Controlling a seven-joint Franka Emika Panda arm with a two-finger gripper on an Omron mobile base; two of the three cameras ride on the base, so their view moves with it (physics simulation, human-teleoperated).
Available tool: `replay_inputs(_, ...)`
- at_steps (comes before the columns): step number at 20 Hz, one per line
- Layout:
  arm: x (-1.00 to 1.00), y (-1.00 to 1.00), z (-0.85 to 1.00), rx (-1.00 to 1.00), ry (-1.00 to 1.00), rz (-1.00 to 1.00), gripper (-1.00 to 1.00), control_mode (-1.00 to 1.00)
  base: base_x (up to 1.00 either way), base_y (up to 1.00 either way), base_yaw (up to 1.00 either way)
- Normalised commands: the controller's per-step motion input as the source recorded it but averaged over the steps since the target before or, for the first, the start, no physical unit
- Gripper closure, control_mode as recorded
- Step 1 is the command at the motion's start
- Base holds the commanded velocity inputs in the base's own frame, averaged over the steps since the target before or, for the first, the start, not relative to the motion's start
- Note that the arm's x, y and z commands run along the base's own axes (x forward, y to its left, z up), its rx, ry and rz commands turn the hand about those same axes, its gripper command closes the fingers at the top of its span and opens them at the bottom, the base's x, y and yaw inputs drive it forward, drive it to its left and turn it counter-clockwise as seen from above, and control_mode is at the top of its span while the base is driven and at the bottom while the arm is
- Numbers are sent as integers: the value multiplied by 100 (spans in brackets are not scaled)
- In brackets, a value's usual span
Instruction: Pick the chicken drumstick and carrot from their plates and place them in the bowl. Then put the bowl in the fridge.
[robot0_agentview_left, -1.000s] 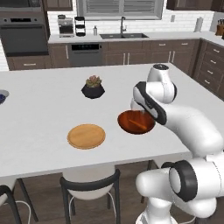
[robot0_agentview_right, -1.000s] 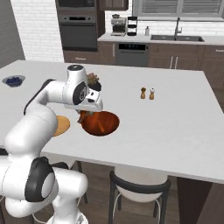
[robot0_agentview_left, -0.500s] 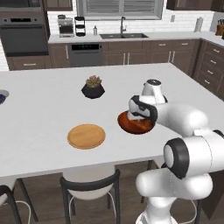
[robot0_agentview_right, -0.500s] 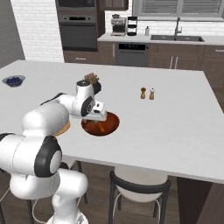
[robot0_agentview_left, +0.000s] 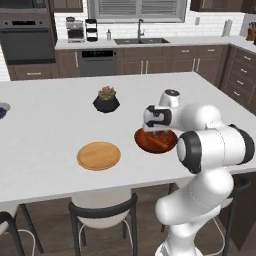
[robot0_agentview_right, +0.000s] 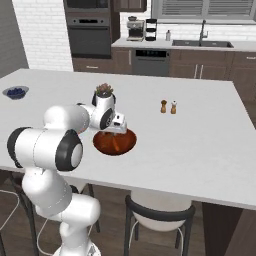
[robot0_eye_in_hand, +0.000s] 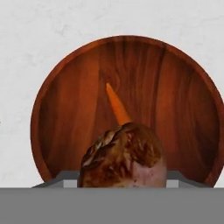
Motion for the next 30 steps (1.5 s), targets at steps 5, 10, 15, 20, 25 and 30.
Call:
replay_inputs(5, 44, 0, -46, 0, 0, 0, 100, -100, 0, 0, 0)
replay_inputs(10, 20, 0, -60, 0, 0, 0, 100, -100, 0, 0, 0)
replay_inputs(15, 21, 0, -38, 0, 0, 0, 100, -100, 0, 0, 0)
replay_inputs(20, 26, 0, -12, 0, 0, 0, 100, -100, 0, 0, 0)
replay_inputs(25, 16, 0, -7, 0, 0, 0, -100, -100, 0, 0, 0)
replay_inputs(30, 0, 0, 0, 0, 0, 0, -100, -100, 0, 0, 0)
